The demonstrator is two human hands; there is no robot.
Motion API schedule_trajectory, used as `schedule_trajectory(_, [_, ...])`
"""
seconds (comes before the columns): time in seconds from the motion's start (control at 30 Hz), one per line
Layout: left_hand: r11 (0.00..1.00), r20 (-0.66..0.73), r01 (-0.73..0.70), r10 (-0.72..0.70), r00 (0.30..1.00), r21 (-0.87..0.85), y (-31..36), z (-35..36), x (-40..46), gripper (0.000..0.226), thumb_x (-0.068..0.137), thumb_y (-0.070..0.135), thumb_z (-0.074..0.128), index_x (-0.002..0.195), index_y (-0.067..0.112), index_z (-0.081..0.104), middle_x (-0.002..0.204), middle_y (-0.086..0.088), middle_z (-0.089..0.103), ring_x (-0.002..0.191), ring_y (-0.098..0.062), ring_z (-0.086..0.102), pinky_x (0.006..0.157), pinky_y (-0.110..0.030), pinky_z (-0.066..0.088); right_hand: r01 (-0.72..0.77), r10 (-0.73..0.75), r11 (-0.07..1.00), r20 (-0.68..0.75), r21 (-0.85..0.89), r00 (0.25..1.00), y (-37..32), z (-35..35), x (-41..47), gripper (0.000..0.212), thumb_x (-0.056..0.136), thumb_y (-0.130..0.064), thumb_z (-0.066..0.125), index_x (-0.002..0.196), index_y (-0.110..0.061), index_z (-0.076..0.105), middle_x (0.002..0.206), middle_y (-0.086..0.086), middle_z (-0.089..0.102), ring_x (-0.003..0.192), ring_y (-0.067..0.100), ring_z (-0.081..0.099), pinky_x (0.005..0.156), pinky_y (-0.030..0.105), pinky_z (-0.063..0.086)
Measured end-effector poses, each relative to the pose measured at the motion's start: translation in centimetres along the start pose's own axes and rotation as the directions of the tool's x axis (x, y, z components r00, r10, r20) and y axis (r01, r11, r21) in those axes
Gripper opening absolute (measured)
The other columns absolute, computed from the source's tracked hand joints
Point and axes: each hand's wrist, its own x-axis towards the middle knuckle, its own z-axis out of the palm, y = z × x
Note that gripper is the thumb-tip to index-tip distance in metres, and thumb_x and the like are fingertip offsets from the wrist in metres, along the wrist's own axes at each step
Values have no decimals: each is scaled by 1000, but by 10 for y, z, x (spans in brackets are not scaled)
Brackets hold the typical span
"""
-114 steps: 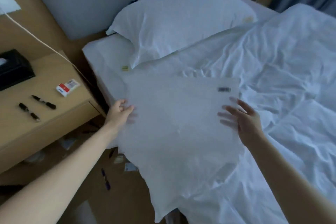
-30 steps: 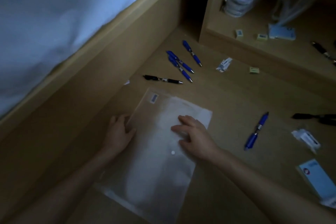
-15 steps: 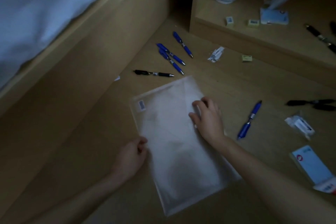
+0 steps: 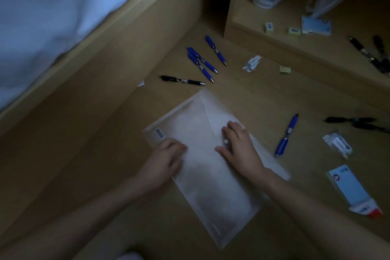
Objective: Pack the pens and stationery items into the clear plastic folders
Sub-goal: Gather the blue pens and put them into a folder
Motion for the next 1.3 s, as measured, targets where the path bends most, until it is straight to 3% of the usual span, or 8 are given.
schedule_trajectory(0.17, [918, 234, -197, 120, 965, 343, 3, 26, 24, 73, 82, 63, 15, 149, 34, 22, 160, -4, 10, 146, -26, 7, 116, -42, 7, -6, 4, 996, -31, -86, 1000, 6, 7, 2, 40, 96, -30, 42, 107, 3, 62, 132, 22, 53, 130, 33, 46, 112, 43, 27])
schedule_trajectory(0.27, [847, 225, -230, 135, 965, 479, -6, 40, 25, 64, 89, 60, 26, 147, 33, 27, 154, -8, 29, 141, -30, 23, 111, -50, 27, 32, -55, 981, -119, -191, 991, 5, 7, 2, 36, 88, -25, 45, 88, 2, 69, 99, 20, 70, 95, 31, 69, 83, 43, 54])
schedule_trajectory(0.33, [833, 194, -248, 172, 966, 495, -13, 47, 24, 60, 94, 59, 22, 147, 32, 29, 153, -8, 32, 139, -29, 22, 109, -47, 19, 49, -67, 991, -146, -126, 987, 6, 6, 2, 24, 86, -20, 52, 85, -2, 67, 90, 15, 69, 86, 30, 69, 82, 35, 51])
schedule_trajectory(0.67, [823, 127, -234, 196, 972, 518, -17, 50, 25, 61, 96, 62, 11, 148, 33, 26, 153, -5, 30, 139, -28, 23, 111, -39, 2, -177, 301, 890, -248, 420, 921, 20, -12, 5, 12, 95, -13, 55, 92, -8, 66, 87, -2, 67, 83, 18, 62, 69, 18, 36])
schedule_trajectory(0.9, [813, 138, -243, 201, 970, 530, -16, 50, 26, 62, 96, 62, 10, 149, 32, 25, 152, -7, 32, 138, -30, 23, 109, -41, 5, -85, 145, 946, -177, 312, 973, 20, -9, -4, 9, 86, -11, 67, 94, -6, 65, 112, 8, 67, 108, 22, 61, 91, 12, 34])
schedule_trajectory(1.0, [803, 145, -249, 203, 968, 541, -15, 48, 26, 62, 97, 61, 11, 149, 32, 25, 153, -8, 32, 138, -30, 22, 109, -40, 5, -7, 24, 994, -157, 111, 987, 18, 3, -14, 22, 83, -9, 67, 103, -4, 62, 127, 16, 56, 124, 30, 48, 109, 33, 32])
schedule_trajectory(1.17, [820, 146, -252, 205, 968, 514, -11, 44, 23, 60, 96, 61, 16, 148, 34, 26, 154, -6, 29, 140, -27, 19, 109, -42, 10, -107, 73, 989, -285, -106, 956, 20, 10, -20, 19, 86, -7, 57, 103, -6, 64, 120, 19, 62, 115, 34, 57, 100, 53, 39])
schedule_trajectory(1.3, [878, 122, -235, 202, 972, 417, -7, 37, 23, 59, 91, 60, 33, 143, 34, 36, 155, -2, 27, 140, -23, 17, 111, -39, 10, -211, 232, 973, -327, 98, 916, 17, -18, -19, 23, 98, -18, 46, 107, -8, 64, 104, 13, 68, 93, 32, 63, 73, 33, 45])
